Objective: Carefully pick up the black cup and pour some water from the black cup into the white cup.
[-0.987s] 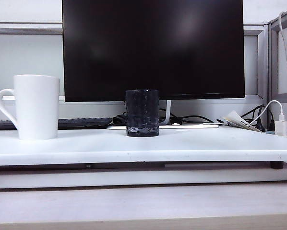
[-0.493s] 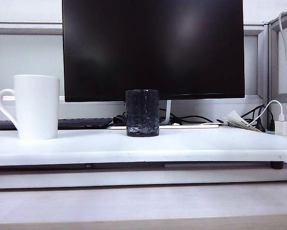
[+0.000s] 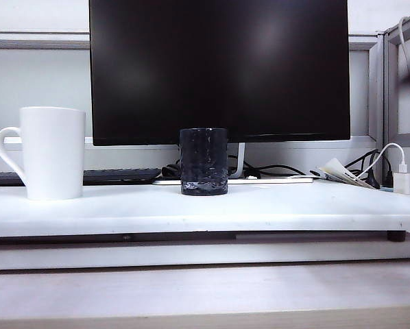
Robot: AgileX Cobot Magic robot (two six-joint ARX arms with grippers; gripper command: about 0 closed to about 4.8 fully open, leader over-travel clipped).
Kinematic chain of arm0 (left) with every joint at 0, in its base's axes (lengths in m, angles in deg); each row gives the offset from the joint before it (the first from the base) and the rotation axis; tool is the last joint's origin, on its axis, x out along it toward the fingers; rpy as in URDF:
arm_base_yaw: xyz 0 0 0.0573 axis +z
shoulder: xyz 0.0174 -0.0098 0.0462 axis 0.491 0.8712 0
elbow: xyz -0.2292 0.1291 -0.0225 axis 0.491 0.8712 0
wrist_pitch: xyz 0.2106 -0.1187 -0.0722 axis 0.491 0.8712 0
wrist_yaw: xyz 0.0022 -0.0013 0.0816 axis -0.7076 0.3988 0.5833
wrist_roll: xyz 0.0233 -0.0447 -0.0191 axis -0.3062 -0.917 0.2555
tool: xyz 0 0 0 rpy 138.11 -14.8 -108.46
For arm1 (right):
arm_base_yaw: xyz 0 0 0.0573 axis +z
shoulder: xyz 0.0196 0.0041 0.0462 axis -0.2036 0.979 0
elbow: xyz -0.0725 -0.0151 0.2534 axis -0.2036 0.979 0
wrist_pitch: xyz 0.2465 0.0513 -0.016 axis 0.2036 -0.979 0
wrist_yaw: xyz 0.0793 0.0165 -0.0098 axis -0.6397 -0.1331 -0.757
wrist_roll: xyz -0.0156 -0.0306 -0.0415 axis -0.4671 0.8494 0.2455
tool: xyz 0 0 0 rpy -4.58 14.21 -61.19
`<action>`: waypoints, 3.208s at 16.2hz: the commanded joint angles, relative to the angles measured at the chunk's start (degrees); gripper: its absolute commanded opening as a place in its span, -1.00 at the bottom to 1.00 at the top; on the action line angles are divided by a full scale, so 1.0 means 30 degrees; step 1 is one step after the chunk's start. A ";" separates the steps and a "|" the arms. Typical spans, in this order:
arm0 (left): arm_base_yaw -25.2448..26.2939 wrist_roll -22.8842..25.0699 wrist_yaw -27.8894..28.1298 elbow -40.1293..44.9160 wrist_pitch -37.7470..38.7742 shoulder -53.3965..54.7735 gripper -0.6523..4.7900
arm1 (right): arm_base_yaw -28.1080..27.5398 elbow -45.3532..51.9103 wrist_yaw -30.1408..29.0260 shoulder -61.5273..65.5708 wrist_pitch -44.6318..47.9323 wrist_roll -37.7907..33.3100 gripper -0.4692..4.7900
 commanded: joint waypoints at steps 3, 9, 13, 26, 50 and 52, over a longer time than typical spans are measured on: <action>0.0029 -0.0117 0.2594 0.4109 -0.4029 -0.0015 0.92 | -0.0066 0.2244 0.4641 -0.0015 0.3198 0.1938 0.08; 0.0036 -0.0117 0.4998 0.5989 -0.4277 -0.0015 -0.78 | -0.0386 0.2244 0.6404 0.0000 0.1464 0.2280 -0.83; 0.0036 -0.0226 0.6091 0.6419 -0.4124 -0.0015 -0.78 | -0.0313 0.2244 0.6499 0.0000 0.0969 0.1654 -0.71; 0.0466 -0.0175 0.6076 0.6965 -0.3956 -0.1734 -0.78 | -0.1625 0.2244 0.6462 -0.1392 0.0911 0.1712 -0.62; 0.4029 -0.0117 0.6084 0.8058 -0.7096 -0.2106 -0.78 | -0.6637 0.2237 0.6076 -0.1377 0.1464 0.1719 -0.62; 0.4029 -0.0117 0.6069 0.8058 -0.7104 -0.2106 -0.78 | -0.6637 0.2244 0.5107 -0.1421 0.2565 0.1712 -0.62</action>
